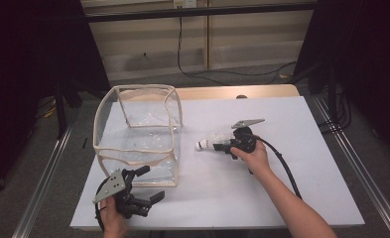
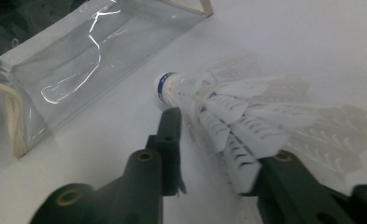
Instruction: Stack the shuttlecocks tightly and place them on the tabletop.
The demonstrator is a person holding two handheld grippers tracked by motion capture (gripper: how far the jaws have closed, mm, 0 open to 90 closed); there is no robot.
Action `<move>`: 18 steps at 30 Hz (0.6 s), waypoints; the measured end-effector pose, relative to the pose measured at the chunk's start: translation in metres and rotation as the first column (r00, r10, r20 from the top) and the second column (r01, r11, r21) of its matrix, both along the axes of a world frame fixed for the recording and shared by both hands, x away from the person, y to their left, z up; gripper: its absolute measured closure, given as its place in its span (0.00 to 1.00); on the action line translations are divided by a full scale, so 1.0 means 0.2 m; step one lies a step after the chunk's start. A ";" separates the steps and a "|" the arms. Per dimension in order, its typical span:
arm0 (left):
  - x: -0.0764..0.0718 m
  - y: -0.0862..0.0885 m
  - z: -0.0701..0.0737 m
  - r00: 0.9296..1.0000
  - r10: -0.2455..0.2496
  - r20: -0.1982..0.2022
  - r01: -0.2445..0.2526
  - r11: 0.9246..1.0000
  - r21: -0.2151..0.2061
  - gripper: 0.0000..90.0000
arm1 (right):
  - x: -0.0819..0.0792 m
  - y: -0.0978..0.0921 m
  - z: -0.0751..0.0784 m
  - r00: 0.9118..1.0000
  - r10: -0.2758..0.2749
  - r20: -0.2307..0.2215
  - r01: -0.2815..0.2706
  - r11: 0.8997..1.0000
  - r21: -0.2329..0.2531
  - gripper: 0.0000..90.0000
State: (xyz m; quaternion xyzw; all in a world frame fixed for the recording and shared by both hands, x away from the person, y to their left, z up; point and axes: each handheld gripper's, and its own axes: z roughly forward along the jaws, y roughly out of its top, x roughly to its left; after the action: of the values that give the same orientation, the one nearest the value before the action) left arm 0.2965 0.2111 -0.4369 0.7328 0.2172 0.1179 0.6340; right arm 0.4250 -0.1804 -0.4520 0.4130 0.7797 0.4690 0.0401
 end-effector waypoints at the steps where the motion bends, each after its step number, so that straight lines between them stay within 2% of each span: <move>1: 0.00 0.00 0.00 1.000 -0.001 -0.001 0.001 1.000 0.001 0.03 | 0.00 0.00 0.00 1.000 -0.012 -0.001 0.012 1.000 -0.007 0.66; 4: 0.00 0.00 0.00 1.000 0.000 -0.001 0.000 1.000 0.002 0.03 | 0.01 0.02 0.00 0.999 -0.028 0.014 0.029 0.999 -0.026 0.60; 5: 0.00 0.00 0.00 1.000 0.001 -0.001 -0.001 1.000 0.003 0.03 | 0.01 0.03 -0.01 0.999 -0.034 0.019 0.034 0.999 -0.034 0.61; 10: 0.00 0.00 0.00 1.000 0.003 -0.004 -0.003 1.000 0.004 0.03 | 0.01 0.06 -0.01 0.999 -0.038 0.037 0.041 0.996 -0.079 0.86; 12: 0.00 0.00 0.00 1.000 0.003 -0.004 -0.003 1.000 0.003 0.03 | 0.01 0.07 -0.01 0.999 -0.027 0.047 0.031 0.995 -0.094 0.90; 15: 0.00 0.00 0.00 1.000 0.004 -0.004 -0.004 1.000 0.003 0.03 | 0.01 0.07 0.00 0.999 -0.013 0.052 0.019 0.994 -0.109 0.91; 16: 0.00 0.00 0.00 1.000 0.003 -0.004 -0.003 1.000 0.004 0.03 | 0.01 0.07 0.00 0.999 -0.015 0.051 0.021 0.994 -0.111 0.95; 18: 0.00 0.00 0.00 1.000 0.003 -0.004 -0.003 1.000 0.003 0.03 | 0.01 0.06 0.01 0.999 -0.020 0.050 0.025 0.995 -0.093 0.96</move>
State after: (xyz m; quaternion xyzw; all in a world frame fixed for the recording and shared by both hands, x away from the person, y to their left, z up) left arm 0.2968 0.2115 -0.4375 0.7338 0.2193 0.1179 0.6321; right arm 0.4274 -0.1683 -0.4496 0.4077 0.7949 0.4415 0.0838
